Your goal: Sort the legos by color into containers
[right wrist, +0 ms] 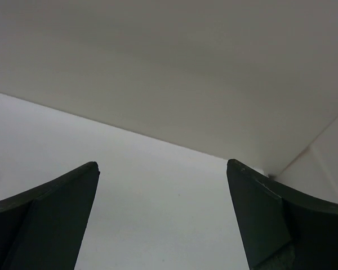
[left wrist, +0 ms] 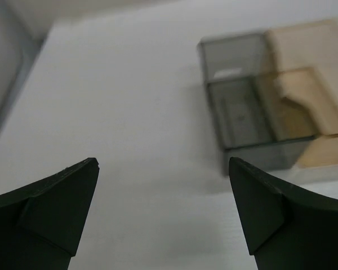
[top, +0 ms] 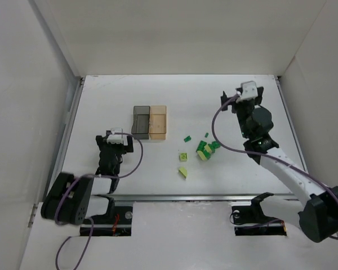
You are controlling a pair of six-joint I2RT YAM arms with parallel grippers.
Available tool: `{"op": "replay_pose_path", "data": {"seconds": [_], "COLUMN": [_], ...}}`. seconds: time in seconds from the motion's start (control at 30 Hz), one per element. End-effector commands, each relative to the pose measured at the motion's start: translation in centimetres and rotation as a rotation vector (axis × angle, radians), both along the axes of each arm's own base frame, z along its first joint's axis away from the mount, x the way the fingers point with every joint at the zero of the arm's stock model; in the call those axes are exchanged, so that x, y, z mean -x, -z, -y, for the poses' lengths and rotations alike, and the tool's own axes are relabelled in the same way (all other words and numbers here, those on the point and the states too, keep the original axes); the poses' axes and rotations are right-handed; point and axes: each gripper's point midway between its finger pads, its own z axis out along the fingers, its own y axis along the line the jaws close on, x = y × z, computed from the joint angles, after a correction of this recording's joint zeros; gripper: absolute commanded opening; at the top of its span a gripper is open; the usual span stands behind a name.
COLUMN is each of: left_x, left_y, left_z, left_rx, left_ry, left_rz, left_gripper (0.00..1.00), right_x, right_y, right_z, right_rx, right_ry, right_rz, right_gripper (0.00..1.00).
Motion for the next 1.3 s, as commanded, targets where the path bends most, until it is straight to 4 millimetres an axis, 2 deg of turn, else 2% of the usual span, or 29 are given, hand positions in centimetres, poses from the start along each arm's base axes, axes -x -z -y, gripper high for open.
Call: {"op": "replay_pose_path", "data": {"seconds": [0.0, 0.03, 0.07, 0.1, 0.13, 0.17, 0.2, 0.23, 0.27, 0.3, 0.33, 0.37, 0.4, 0.43, 0.47, 0.5, 0.53, 0.57, 0.63, 0.67, 0.73, 0.8, 0.83, 0.9, 1.03, 1.13, 1.17, 1.2, 1.27], "left_x": [2.1, 3.2, 3.8, 4.1, 5.1, 4.8, 4.6, 4.6, 3.9, 3.6, 3.4, 2.7, 2.5, 2.3, 2.2, 2.4, 2.3, 2.3, 2.5, 2.6, 2.6, 2.7, 2.8, 3.0, 3.3, 3.5, 3.6, 3.6, 3.6], "left_y": [-15.3, -16.2, -17.0, -18.8, -21.3, -22.7, -23.0, -24.8, -24.7, -24.3, -25.0, -23.8, -23.2, -21.9, -21.2, -20.8, -20.3, -19.8, -19.4, -19.1, -19.1, -18.9, -18.9, -18.9, -18.7, -18.5, -18.5, -18.5, -18.5], "left_z": [4.4, 8.9, 10.1, 10.4, 10.4, 9.0, 8.4, 7.7, 6.6, 6.1, 5.7, 5.1, 5.2, 5.1, 5.3, 4.6, 4.5, 4.1, 3.9, 4.3, 4.3, 4.6, 4.5, 4.4, 4.4, 4.7, 4.9, 4.9, 4.7], "left_rx": [-0.288, -0.465, -0.558, -0.574, -0.52, -0.495, -0.486, -0.483, -0.467, -0.466, -0.445, -0.432, -0.401, -0.406, -0.392, -0.361, -0.29, -0.267, -0.224, -0.206, -0.194, -0.189, -0.19, -0.19, -0.212, -0.212, -0.212, -0.221, -0.221], "left_ry": [0.27, 0.551, 0.633, 0.652, 0.63, 0.527, 0.485, 0.43, 0.34, 0.306, 0.263, 0.2, 0.185, 0.158, 0.163, 0.104, 0.07, 0.037, 0.006, 0.017, 0.016, 0.02, 0.009, -0.005, -0.01, 0.003, 0.012, 0.012, 0.003], "left_rz": [0.501, 0.524, 0.511, 0.494, 0.546, 0.538, 0.514, 0.529, 0.48, 0.429, 0.409, 0.331, 0.289, 0.211, 0.186, 0.163, 0.147, 0.127, 0.112, 0.104, 0.105, 0.098, 0.097, 0.096, 0.094, 0.094, 0.095, 0.094, 0.093], "left_gripper": [0.99, 0.99, 0.99, 0.99, 0.99, 0.99, 0.99, 0.99, 0.99, 0.99, 0.99, 0.99, 0.99, 0.99, 0.99, 0.99, 0.99, 0.99, 0.99, 0.99, 0.99, 0.99, 0.99, 0.99, 0.99, 0.99, 0.99, 0.99, 0.99], "right_x": [1.1, 1.7, 3.4, 3.8, 3.4, 3.2, 3.4, 3.7, 4.1, 4.7, 5.9, 7.5, 8.8, 10.1, 11.0, 12.0, 14.1, 15.1, 16.8, 17.7, 18.0, 19.1, 19.2, 20.0, 19.9, 20.0, 19.9, 19.9, 19.7], "right_y": [-3.8, -4.9, -5.7, -6.6, -5.9, -5.7, -5.7, -5.3, -4.0, -2.4, -1.6, 0.7, 2.2, 5.4, 7.0, 8.4, 10.0, 12.5, 14.2, 15.9, 18.5, 20.7, 21.7, 23.6, 25.0, 26.9, 27.7, 28.0, 27.6], "right_z": [-1.8, -2.4, -2.5, -2.7, -3.2, -3.6, -3.9, -4.3, -5.9, -11.6, -14.0, -15.7, -17.3, -17.8, -18.2, -18.7, -19.9, -20.0, -20.9, -20.9, -21.4, -21.9, -22.5, -22.4, -23.1, -23.1, -22.9, -22.9, -23.2], "right_rx": [0.325, 0.379, 0.414, 0.447, 0.463, 0.394, 0.286, 0.209, 0.132, 0.17, 0.184, 0.182, 0.147, 0.113, 0.109, 0.114, 0.136, 0.148, 0.108, 0.118, 0.137, 0.186, 0.189, 0.202, 0.186, 0.206, 0.215, 0.22, 0.214], "right_ry": [0.054, 0.1, 0.249, 0.294, 0.318, 0.323, 0.348, 0.36, 0.285, -0.075, -0.232, -0.34, -0.438, -0.448, -0.468, -0.479, -0.52, -0.523, -0.585, -0.601, -0.602, -0.616, -0.615, -0.618, -0.624, -0.602, -0.575, -0.571, -0.575], "right_rz": [-0.153, -0.163, -0.183, -0.184, -0.206, -0.209, -0.211, -0.229, -0.278, -0.37, -0.436, -0.537, -0.603, -0.709, -0.754, -0.79, -0.826, -0.868, -0.918, -0.951, -1.008, -1.059, -1.074, -1.107, -1.112, -1.152, -1.175, -1.182, -1.174], "right_gripper": [1.0, 1.0, 1.0, 1.0, 1.0, 1.0, 1.0, 1.0, 1.0, 1.0, 1.0, 1.0, 1.0, 1.0, 1.0, 1.0, 0.97, 0.95, 0.86, 0.84, 0.75, 0.68, 0.68, 0.68, 0.67, 0.58, 0.54, 0.44, 0.31]}}
